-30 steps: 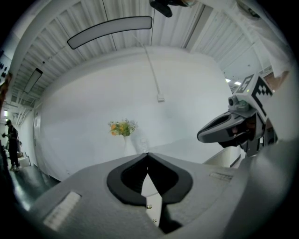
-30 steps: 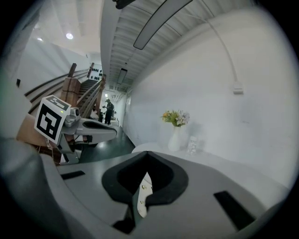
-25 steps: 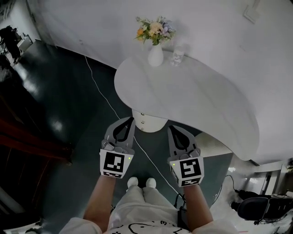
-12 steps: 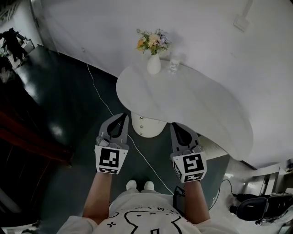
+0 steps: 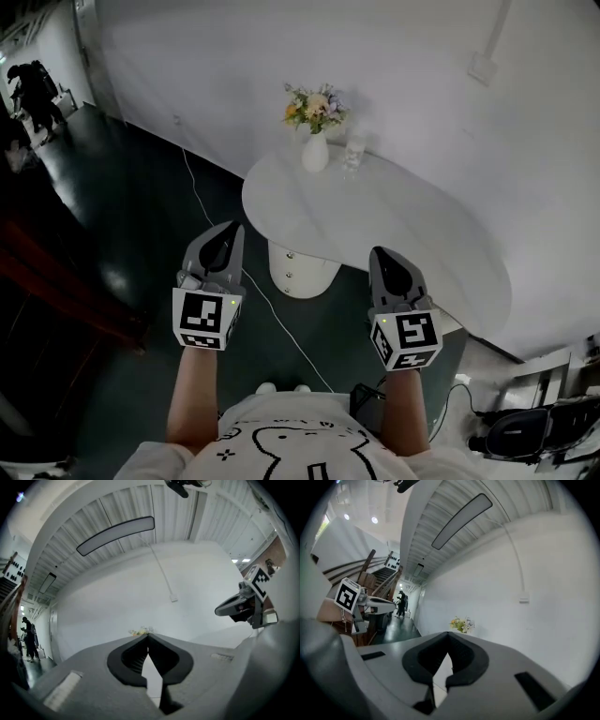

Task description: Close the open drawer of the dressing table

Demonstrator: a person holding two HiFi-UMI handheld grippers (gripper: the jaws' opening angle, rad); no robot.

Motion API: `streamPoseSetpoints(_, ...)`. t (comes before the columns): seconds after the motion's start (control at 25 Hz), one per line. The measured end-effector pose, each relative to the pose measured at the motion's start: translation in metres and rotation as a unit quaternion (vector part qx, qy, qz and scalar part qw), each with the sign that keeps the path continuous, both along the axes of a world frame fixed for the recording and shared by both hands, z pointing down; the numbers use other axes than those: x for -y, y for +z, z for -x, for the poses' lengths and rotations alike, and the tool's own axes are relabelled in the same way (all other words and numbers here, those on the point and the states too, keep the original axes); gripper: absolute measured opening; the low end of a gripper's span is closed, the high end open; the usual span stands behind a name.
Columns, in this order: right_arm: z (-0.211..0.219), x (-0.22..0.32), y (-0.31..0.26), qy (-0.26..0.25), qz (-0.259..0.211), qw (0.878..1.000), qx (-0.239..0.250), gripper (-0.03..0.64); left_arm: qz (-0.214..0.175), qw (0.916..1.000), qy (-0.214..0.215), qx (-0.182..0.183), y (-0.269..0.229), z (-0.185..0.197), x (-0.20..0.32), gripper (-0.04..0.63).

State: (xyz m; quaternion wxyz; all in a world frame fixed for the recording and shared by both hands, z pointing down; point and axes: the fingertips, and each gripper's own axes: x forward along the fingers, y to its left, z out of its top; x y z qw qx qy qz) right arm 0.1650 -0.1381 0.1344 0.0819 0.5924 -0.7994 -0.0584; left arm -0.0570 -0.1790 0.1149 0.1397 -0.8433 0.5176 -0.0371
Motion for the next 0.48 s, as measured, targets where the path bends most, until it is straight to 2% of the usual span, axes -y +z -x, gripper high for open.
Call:
streamPoseSetpoints(0.2,-0.007,-0.010,-0.022,0.008,-0.016,1.000,0.000,-0.003,-0.022,0.9996,-0.011,-0.012,-0.021,0.010,-0.009,0.017)
streamPoseSetpoints(0.48,-0.007,-0.021,-0.033,0.015,-0.029,0.999,0.000,-0.003,-0.035,0.9994,0.005,0.001,-0.031,0.002,-0.019,0.017)
